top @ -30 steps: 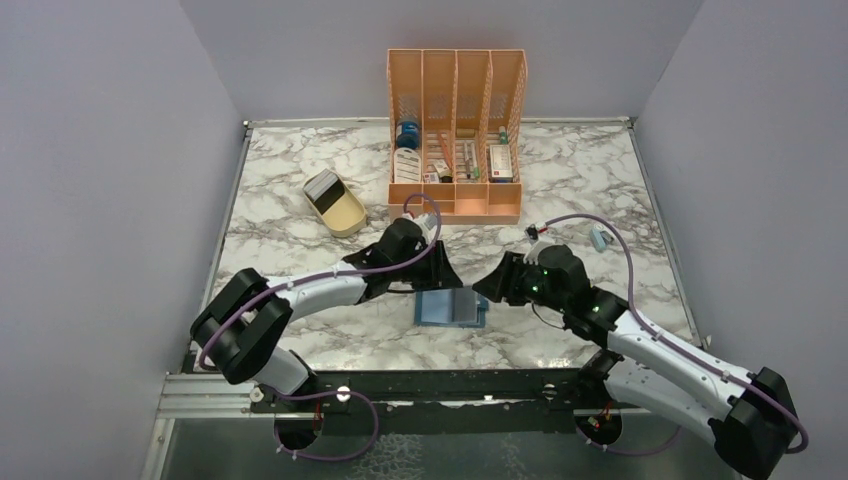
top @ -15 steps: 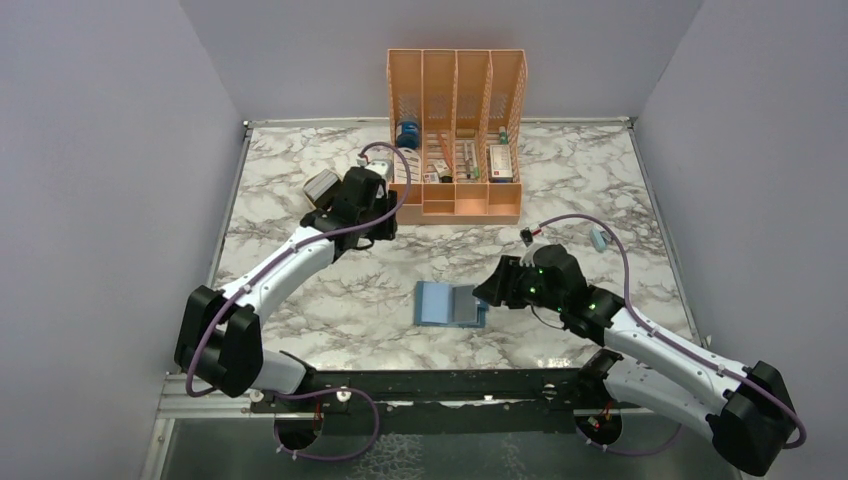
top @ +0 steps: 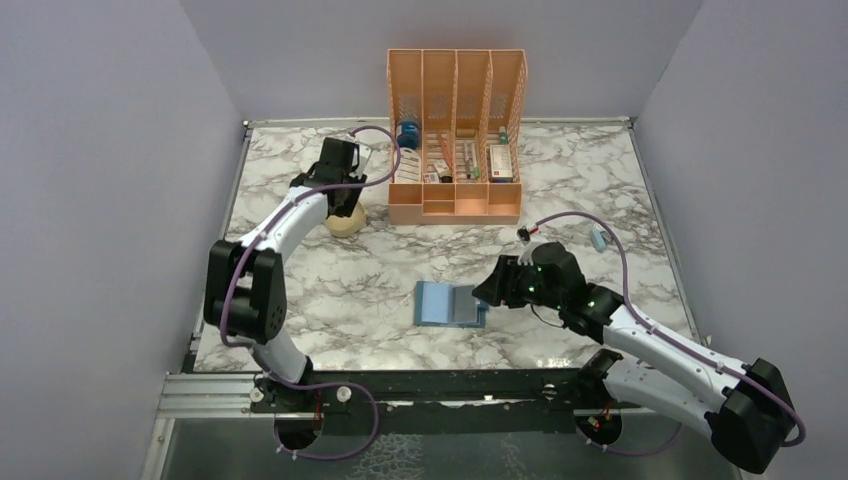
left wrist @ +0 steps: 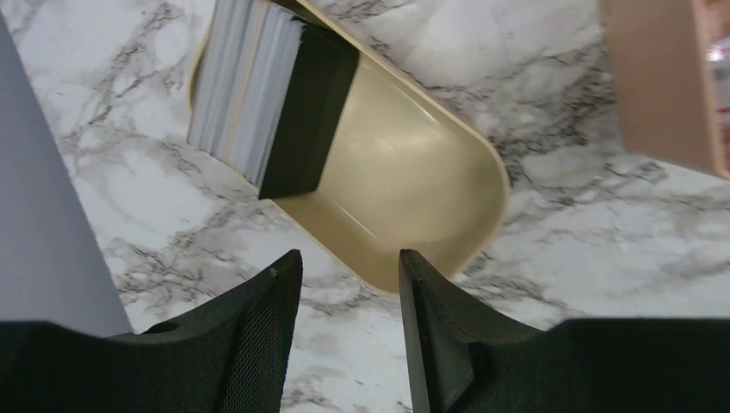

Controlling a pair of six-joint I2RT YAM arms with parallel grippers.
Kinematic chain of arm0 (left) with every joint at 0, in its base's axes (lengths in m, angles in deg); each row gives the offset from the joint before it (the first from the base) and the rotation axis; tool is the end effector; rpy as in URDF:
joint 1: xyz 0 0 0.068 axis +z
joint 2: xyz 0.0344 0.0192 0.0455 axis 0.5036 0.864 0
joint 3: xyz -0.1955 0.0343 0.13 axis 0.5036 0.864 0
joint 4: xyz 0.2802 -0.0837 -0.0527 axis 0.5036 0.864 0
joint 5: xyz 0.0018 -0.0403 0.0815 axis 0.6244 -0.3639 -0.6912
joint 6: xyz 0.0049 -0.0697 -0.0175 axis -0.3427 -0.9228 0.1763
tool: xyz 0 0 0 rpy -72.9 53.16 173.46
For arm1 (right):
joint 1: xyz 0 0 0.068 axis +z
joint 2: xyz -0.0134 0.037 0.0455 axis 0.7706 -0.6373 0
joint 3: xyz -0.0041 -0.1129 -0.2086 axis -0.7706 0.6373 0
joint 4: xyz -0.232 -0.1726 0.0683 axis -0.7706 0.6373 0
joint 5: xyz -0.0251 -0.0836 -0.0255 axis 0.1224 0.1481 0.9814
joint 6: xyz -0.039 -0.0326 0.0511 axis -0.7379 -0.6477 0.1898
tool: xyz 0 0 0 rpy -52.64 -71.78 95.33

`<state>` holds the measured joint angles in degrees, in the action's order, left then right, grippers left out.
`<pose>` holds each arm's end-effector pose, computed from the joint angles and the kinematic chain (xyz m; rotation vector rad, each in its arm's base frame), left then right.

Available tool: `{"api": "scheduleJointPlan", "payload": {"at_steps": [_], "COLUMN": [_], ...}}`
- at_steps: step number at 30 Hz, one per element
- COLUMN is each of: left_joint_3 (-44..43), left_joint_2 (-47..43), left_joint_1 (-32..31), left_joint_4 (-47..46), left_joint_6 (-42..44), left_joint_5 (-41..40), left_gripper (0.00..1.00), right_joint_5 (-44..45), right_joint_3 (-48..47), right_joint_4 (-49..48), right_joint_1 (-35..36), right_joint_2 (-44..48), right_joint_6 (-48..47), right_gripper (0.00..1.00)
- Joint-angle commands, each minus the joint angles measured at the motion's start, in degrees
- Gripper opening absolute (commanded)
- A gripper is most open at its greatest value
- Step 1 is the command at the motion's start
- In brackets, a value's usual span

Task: Put the credit cards into the card holder
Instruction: Pick up the credit card from the storage box.

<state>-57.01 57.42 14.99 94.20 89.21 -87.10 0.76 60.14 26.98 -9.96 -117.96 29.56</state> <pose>0.3902 -0.0943 0.1867 0.3998 2.3672 0.1792 0.1985 0.1803 0.1530 -0.0443 2.3663 0.9223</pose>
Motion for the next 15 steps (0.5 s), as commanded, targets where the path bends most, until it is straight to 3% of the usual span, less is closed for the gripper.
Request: {"api": "scheduleJointPlan", "payload": {"at_steps": [1, 15], "left_joint_3": [-6.88, -12.32], "left_joint_2": [7.22, 15.06], "left_joint_1": [2.61, 4.43], "left_joint_4": [0.98, -3.1], "left_joint_6": [7.52, 14.85], "left_joint_5": [-7.81, -11.53], "left_gripper": [0.48, 0.55], "right_joint_5": [-1.57, -0.93], "right_joint_3": [-2.3, -4.74], "right_joint_4": [-0.59, 1.95], "right_joint_1": [0.22, 0.25], "right_joint_2": [-0.71, -1.78], "right_joint_6": [-1.58, -0.53], "right_gripper": [0.49, 0.49]}}
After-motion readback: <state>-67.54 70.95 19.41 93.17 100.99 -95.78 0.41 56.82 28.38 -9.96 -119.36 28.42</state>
